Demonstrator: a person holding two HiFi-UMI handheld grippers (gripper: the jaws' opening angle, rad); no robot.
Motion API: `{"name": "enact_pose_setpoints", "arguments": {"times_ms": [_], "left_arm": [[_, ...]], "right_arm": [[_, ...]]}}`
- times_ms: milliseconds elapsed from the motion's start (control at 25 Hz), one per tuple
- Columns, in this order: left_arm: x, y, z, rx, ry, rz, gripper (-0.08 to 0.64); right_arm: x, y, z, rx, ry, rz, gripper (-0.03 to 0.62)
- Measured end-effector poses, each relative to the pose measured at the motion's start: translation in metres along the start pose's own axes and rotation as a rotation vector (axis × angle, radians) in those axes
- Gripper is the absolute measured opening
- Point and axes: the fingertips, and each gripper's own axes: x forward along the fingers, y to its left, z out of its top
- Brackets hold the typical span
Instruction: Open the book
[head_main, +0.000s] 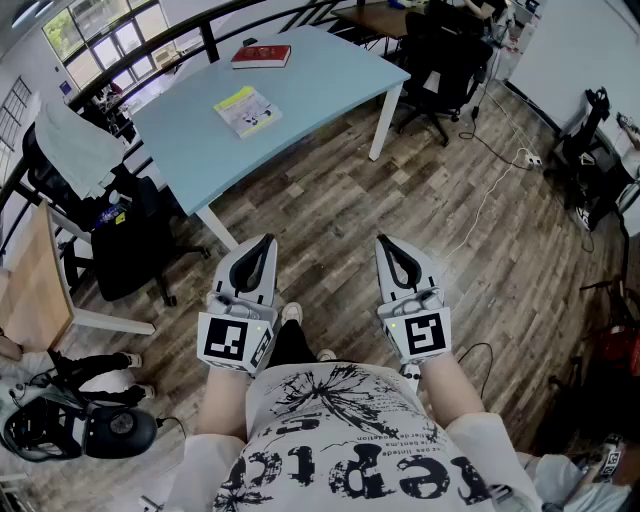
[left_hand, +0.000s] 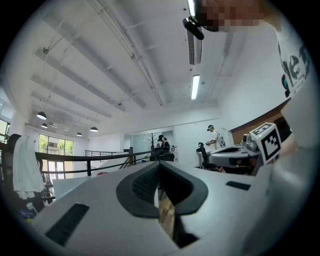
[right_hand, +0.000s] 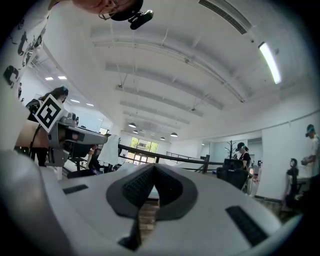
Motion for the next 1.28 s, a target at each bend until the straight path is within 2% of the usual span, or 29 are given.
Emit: {"name": "enact_pose_setpoints", "arguments": {"times_ms": [440, 840, 1040, 1280], "left_arm": [[0.011, 0.008, -0.002, -0.024, 0.018, -0.017, 0.020], [0.027, 0.019, -0.037, -0.057, 0.064, 0.004, 0.020], [0.069, 0.046, -0.057, -0.040, 0.082, -0.002, 0.020], [0.143, 0.111, -0.073, -0.064, 0.079, 0.007, 0.020]], "right_arm": [[0.013, -0.004, 0.005, 0.022, 0.019, -0.014, 0.009], [0.030, -0.008, -0.024, 0.054, 0.049, -0.030, 0.011], [0.076, -0.029, -0.046, 0.085, 0.082, -0.051, 0.011], [0.168, -0.057, -0.062, 0.064, 0.104, -0.060, 0.011]]}}
